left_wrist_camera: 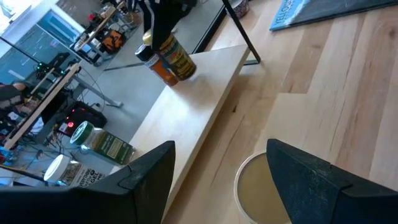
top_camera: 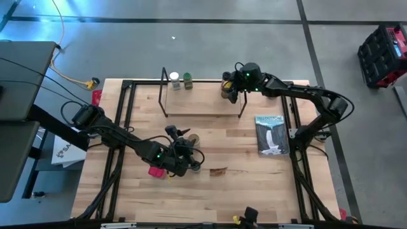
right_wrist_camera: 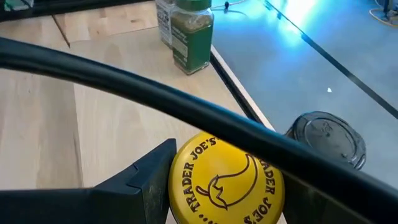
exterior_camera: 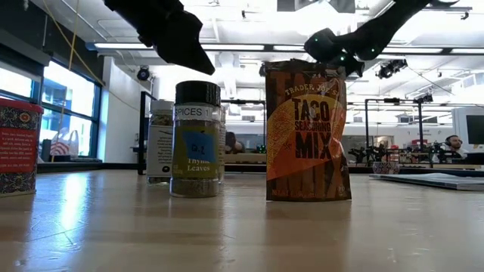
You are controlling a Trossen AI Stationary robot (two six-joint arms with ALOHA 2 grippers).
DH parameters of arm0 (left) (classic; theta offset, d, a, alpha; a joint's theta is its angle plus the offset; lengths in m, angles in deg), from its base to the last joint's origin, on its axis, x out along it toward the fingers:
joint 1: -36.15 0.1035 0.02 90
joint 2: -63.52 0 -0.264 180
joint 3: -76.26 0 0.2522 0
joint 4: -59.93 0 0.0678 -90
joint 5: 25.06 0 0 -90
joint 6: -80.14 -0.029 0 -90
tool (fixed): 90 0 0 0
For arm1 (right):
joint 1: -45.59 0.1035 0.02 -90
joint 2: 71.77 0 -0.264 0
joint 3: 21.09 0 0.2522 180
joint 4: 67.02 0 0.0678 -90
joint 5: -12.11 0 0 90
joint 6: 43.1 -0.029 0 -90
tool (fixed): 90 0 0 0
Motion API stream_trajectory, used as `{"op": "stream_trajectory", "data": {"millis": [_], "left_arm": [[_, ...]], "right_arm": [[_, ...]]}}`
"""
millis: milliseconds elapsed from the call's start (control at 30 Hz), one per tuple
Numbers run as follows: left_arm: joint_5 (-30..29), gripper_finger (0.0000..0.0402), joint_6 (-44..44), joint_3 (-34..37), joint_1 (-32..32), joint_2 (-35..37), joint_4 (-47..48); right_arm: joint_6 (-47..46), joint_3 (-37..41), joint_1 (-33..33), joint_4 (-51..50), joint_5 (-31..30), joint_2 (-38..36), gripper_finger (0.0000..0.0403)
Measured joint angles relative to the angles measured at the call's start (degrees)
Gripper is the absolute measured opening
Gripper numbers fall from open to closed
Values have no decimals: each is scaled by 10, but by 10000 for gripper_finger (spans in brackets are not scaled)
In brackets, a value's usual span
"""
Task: Shelf spices
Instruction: Put the yellow seasoning bottle on the shelf
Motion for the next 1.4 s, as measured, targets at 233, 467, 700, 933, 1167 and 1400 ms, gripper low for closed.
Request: {"op": "stream_trajectory", "data": {"millis": [233,467,700,933,1167,1400], "left_arm": [[4,248,0,0,3,0,-1],[10,248,0,0,11,0,-4],[13,248,-2,0,20,0,-4],[18,248,-2,0,25,0,-4],[32,248,-1,0,25,0,-4],[38,248,0,0,25,0,-8]], "right_arm": [[62,-30,2,-53,41,-2,220],[126,-83,2,-100,58,-2,220],[136,-171,2,-178,64,54,220],[141,-260,2,-260,115,119,220],[141,-230,2,-270,90,120,220],[150,-187,-7,-231,81,117,220]]}}
